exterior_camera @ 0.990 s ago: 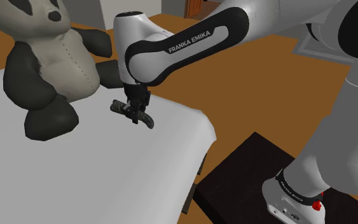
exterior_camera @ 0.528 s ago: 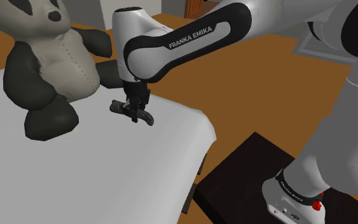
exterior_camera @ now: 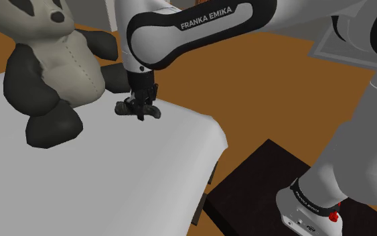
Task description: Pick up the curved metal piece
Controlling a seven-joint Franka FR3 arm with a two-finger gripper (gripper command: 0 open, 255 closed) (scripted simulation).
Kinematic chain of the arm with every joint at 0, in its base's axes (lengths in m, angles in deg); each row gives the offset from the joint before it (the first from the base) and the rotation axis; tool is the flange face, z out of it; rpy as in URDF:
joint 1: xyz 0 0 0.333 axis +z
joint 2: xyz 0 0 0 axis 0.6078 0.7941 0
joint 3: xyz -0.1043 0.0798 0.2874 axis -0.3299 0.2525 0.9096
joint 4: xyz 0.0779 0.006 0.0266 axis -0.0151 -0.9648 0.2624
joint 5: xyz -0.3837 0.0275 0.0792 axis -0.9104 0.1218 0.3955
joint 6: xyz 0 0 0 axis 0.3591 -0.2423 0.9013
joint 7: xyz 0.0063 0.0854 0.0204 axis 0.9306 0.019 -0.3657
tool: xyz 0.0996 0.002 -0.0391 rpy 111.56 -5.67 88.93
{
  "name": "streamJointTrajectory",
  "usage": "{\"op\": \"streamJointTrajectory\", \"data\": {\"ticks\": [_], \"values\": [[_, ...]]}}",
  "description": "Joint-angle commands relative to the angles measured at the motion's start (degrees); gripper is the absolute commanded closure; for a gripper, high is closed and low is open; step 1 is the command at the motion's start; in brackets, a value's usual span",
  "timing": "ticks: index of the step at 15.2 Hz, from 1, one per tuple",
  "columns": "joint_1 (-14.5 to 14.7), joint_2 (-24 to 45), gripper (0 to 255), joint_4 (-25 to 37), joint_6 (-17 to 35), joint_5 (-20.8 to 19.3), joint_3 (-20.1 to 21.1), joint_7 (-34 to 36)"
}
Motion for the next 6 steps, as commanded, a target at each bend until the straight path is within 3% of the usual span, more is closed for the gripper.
{"op": "streamJointTrajectory", "data": {"ticks": [1,6], "values": [[-0.1,-0.4,255,1.1,-1.5,0.1,0.0,-0.1],[-0.1,-0.9,255,2.8,-3.7,0.3,0.1,-0.2]]}}
